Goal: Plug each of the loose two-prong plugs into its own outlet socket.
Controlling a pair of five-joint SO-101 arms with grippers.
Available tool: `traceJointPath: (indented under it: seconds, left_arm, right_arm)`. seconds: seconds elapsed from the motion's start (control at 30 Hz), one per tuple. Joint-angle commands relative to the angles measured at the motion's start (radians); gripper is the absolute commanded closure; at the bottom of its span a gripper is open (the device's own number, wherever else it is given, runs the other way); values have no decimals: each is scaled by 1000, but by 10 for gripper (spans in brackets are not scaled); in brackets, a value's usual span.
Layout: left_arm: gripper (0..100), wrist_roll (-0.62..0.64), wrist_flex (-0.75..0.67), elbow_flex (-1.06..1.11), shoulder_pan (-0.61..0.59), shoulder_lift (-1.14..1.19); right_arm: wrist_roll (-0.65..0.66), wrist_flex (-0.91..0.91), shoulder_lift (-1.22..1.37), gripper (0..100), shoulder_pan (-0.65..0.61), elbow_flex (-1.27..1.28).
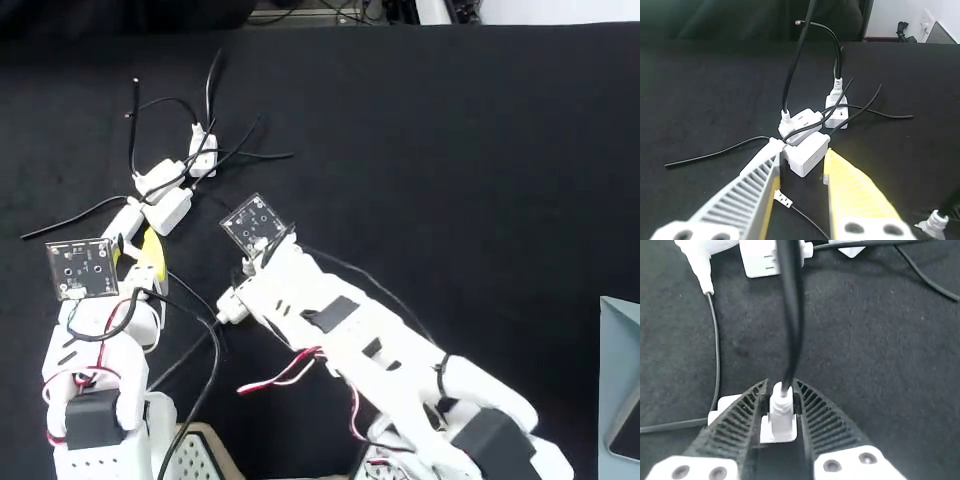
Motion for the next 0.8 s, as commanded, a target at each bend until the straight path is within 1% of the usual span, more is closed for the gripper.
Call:
traceJointPath:
  seconds: [0.0, 0.23, 0.37, 0.53, 0.77]
  left_arm:
    - [851, -3, -17, -2, -7, 0]
    - [851, -3, -17, -2, -7, 0]
    - [851, -3, -17, -2, -7, 0]
    - [851, -3, -17, -2, -7, 0]
    - [850, -3, -20, 13, -4, 0]
  right_arm:
    - [8, -52, 18, 987, 12, -8]
    - [11, -61, 61, 987, 12, -15]
    - [12, -115, 94, 987, 14, -7]
    - [48, -117, 124, 987, 14, 15]
    - [46, -118, 124, 987, 15, 41]
